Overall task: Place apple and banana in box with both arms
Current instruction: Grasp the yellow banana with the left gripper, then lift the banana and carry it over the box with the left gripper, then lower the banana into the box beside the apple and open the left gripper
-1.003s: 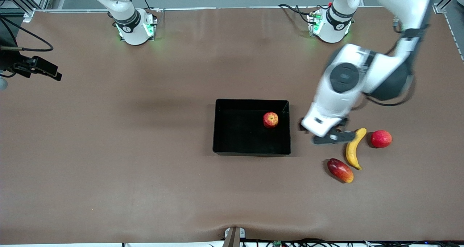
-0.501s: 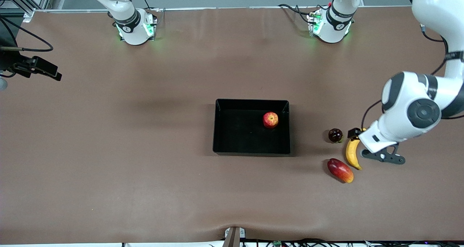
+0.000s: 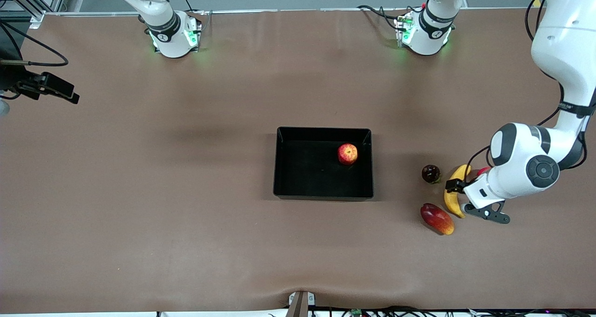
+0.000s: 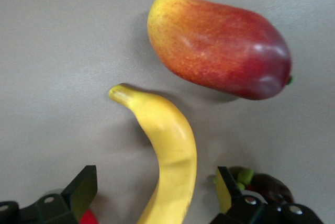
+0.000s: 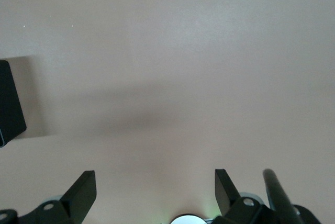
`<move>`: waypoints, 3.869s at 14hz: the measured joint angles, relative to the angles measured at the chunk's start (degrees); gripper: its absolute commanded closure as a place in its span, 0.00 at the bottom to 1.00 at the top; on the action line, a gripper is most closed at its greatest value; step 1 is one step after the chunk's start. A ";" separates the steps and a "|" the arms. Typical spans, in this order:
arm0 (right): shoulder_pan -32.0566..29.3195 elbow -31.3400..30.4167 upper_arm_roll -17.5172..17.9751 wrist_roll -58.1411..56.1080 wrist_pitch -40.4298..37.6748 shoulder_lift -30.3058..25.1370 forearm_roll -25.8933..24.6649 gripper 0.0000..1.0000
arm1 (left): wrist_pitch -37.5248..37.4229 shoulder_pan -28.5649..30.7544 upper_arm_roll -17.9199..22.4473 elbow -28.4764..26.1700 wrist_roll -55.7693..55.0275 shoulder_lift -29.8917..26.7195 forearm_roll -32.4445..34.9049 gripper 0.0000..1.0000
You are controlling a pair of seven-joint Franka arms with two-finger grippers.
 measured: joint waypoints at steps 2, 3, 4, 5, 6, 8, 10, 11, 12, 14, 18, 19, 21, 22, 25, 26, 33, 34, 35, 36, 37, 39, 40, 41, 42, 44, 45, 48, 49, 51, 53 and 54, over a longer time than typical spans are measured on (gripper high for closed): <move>0.00 0.00 -0.01 0.00 0.00 0.00 0.00 0.00 | 1.26 -0.03 -0.03 -0.35 0.04 0.91 0.00 0.28; 0.00 0.00 -0.02 0.00 0.00 0.00 0.00 0.00 | 1.61 -0.11 -0.07 -0.69 0.06 1.05 0.11 0.47; 0.00 0.00 -0.03 0.00 0.00 0.00 0.00 0.00 | 1.90 -0.18 -0.11 -1.02 0.08 1.14 0.28 0.56; 0.00 0.00 -0.05 0.00 0.00 0.00 0.00 0.00 | 2.26 -0.23 -0.12 -1.39 0.09 1.20 0.42 0.56; 0.00 0.00 -0.05 0.00 0.00 0.00 0.00 0.00 | 2.66 -0.23 -0.12 -1.82 0.10 1.26 0.49 0.55; 0.00 0.00 -0.05 0.00 0.00 0.00 0.00 0.00 | 3.43 -0.15 -0.08 -2.55 0.11 1.53 0.54 0.76; 0.00 0.00 -0.06 0.00 0.00 0.00 0.00 0.00 | 3.69 0.20 -0.09 -2.85 0.12 1.61 0.58 1.00; -0.01 0.00 -0.07 0.00 0.00 0.00 0.00 0.00 | 3.72 0.40 -0.09 -2.86 0.12 1.61 0.64 1.00; -0.01 0.00 -0.07 0.00 0.00 0.00 0.00 0.00 | 3.72 0.60 -0.09 -2.86 0.12 1.58 0.66 1.00; -0.01 0.00 -0.08 0.00 0.00 0.00 0.00 0.00 | 3.61 0.87 -0.17 -2.86 -0.03 1.36 0.67 1.00; -0.02 -0.01 -0.23 0.00 0.00 0.00 0.00 0.00 | -2.01 1.09 -3.23 -2.72 -4.80 -1.91 -1.88 1.00; -0.02 -0.01 -0.25 0.00 0.00 0.00 0.00 0.00 | -4.10 1.08 -4.43 -2.68 -6.27 -3.22 -2.76 1.00; -0.02 -0.02 -0.27 0.00 0.00 0.00 0.00 0.00 | -7.87 1.09 -7.26 -2.56 -10.13 -6.04 -5.07 1.00; -0.02 -0.02 -0.28 0.00 0.00 0.00 0.00 0.00 | -9.46 1.07 -8.95 -2.49 -12.76 -7.56 -6.14 1.00; -0.02 -0.02 -0.30 0.00 0.00 0.00 0.00 0.00 | -12.91 0.58 -15.33 -1.94 -23.17 -11.38 -6.91 1.00; -0.02 -0.02 -0.31 0.00 0.00 0.00 0.00 0.00 | -13.31 -0.19 -17.34 -1.64 -27.42 -11.84 -6.98 1.00; -0.03 -0.03 -0.37 -0.01 0.00 0.00 0.00 0.00 | -13.31 -20.75 -16.68 7.31 -50.57 -6.46 -7.12 1.00; -0.03 -0.03 -0.37 -0.01 0.00 0.00 0.00 0.00 | -13.28 -24.28 -14.60 9.15 -52.08 -5.13 -7.12 1.00; -0.03 -0.03 -0.37 -0.01 0.00 0.00 0.00 0.00 | -13.21 -28.12 -12.00 11.19 -53.80 -3.75 -7.12 1.00; -0.03 -0.03 -0.38 -0.01 0.00 0.00 0.00 0.00 | -13.06 -31.78 -9.42 13.11 -55.55 -2.43 -7.12 1.00; -0.03 -0.03 -0.39 -0.01 0.00 0.00 0.00 0.00 | -12.48 -35.22 -7.01 14.77 -57.05 -1.19 -7.12 1.00; -0.03 -0.03 -0.41 -0.01 0.00 0.00 0.00 0.00 | -9.41 -40.81 -2.96 16.85 -58.94 0.88 -7.12 1.00; -0.03 -0.03 -0.41 -0.01 0.00 0.00 0.00 0.00 | -7.45 -42.61 -1.71 17.32 -59.44 1.79 -7.12 1.00; -0.04 -0.03 -0.41 -0.01 0.00 0.00 0.00 0.00 | -5.52 -43.73 -1.07 17.53 -59.90 2.74 -7.12 1.00; -0.04 -0.03 -0.41 -0.01 0.00 0.00 0.00 0.00 | -3.77 -44.33 -0.83 17.62 -60.27 3.72 -7.12 1.00; -0.04 -0.03 -0.42 -0.01 0.00 0.00 0.00 0.00 | -1.17 -44.59 -0.69 17.66 -60.46 5.60 -7.12 1.00; -0.04 -0.03 -0.42 -0.01 0.00 0.00 0.00 0.00 | 0.01 -44.95 -0.11 17.73 -60.46 6.39 -7.12 1.00; -0.04 -0.03 -0.43 -0.01 0.00 0.00 0.00 0.00 | 3.09 -49.20 5.25 17.87 -60.46 7.68 -7.12 1.00; -0.04 -0.03 -0.43 -0.01 0.00 0.00 0.00 0.00 | 4.06 -50.71 6.69 17.88 -60.48 8.23 -7.12 1.00; -0.04 -0.03 -0.43 -0.01 0.00 0.00 0.00 0.00 | 5.82 -52.20 7.85 17.95 -60.50 9.67 -7.12 1.00; -0.04 -0.03 -0.43 -0.01 0.00 0.00 0.00 0.00 | 7.17 -52.35 8.29 18.00 -60.44 11.16 -7.12 1.00; -0.04 -0.03 -0.43 -0.01 0.00 0.00 0.00 0.00 | 7.46 -52.34 8.57 18.02 -60.37 11.75 -7.12 1.00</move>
